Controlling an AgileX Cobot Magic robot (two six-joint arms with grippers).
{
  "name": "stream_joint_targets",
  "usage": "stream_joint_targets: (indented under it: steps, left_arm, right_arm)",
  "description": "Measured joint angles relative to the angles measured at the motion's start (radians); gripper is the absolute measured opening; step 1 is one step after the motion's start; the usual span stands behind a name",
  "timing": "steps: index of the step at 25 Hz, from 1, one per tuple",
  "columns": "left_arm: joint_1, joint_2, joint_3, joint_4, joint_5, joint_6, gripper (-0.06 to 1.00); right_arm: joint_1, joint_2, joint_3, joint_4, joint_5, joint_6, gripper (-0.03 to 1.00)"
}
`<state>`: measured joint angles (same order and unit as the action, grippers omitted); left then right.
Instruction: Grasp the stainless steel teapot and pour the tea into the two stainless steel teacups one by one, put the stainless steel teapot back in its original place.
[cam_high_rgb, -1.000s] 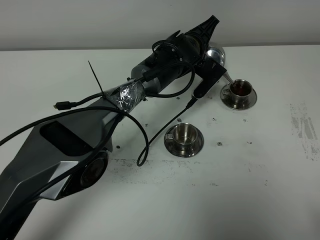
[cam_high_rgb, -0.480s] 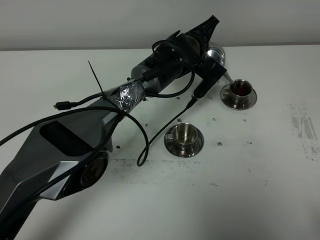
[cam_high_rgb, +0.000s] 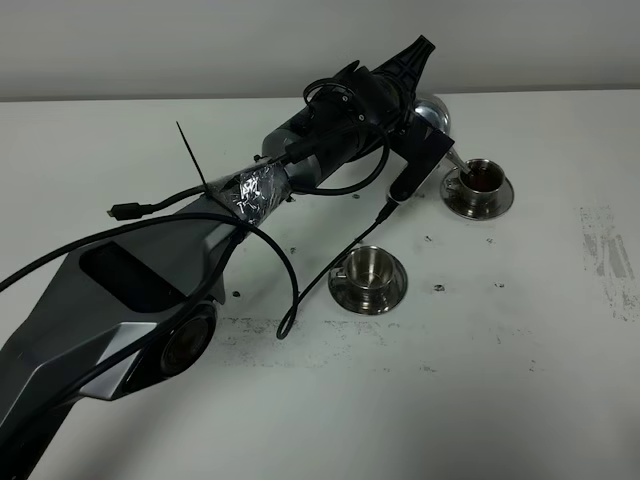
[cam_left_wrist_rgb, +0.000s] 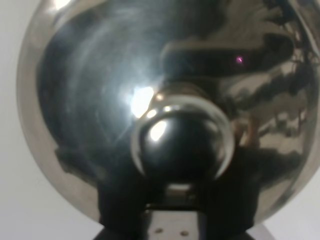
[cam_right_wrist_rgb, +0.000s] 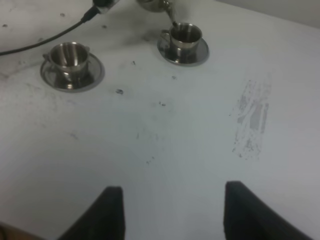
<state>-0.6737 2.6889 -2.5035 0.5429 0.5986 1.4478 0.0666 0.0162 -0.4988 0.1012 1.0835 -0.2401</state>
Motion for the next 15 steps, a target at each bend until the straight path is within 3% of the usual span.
stream_joint_targets:
  steps: [8,15]
  left_arm:
    - [0.0,0.0,0.0,-0.035,0.041,-0.125,0.17]
    - [0.002,-0.044,0.0,-0.047,0.166,-0.287,0.17]
  right_arm:
    - [0.0,0.0,0.0,0.0,0.0,0.0,0.43]
    - [0.0,0.0,0.0,0.0,0.0,0.0,0.43]
